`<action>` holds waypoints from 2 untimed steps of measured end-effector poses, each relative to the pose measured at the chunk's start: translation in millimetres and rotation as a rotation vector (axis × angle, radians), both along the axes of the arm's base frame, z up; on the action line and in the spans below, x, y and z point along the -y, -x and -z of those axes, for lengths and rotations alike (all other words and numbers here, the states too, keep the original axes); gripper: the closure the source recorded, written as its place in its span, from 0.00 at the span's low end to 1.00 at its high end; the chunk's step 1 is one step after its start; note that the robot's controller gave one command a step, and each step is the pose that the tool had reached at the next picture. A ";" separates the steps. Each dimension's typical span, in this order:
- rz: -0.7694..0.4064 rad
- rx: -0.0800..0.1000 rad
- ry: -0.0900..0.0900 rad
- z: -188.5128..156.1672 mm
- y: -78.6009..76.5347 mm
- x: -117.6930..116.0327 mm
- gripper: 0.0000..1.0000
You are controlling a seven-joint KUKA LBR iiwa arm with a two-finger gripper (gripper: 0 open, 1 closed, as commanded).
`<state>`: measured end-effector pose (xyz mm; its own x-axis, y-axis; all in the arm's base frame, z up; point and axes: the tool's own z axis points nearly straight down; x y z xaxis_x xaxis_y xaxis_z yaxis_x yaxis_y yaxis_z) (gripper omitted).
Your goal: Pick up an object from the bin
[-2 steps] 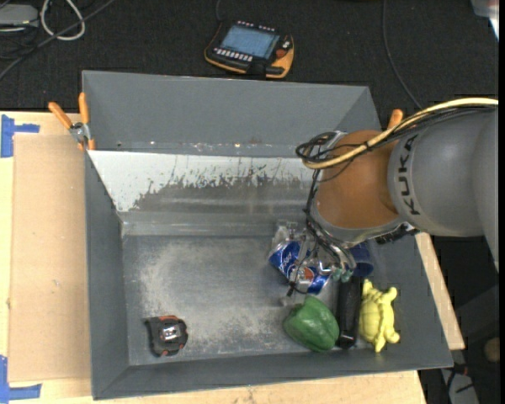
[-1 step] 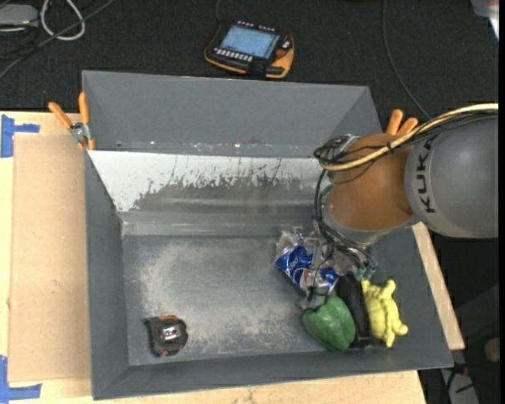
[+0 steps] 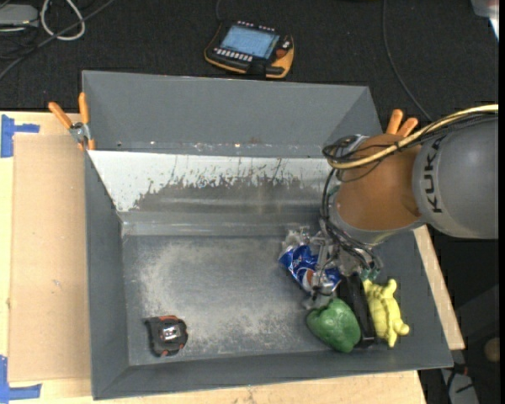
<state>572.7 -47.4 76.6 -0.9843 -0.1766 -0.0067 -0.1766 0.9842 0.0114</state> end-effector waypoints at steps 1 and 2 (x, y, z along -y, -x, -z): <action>0.138 0.001 0.003 1.7 -0.5 48.7 1.00; 0.132 0.001 0.003 1.9 -0.5 45.1 1.00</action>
Offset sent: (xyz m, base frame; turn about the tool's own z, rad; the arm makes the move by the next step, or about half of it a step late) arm 0.0000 0.0000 0.0000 0.0000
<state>573.2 -92.5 74.7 -0.9989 -0.0455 -0.0075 -0.0456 0.9989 0.0081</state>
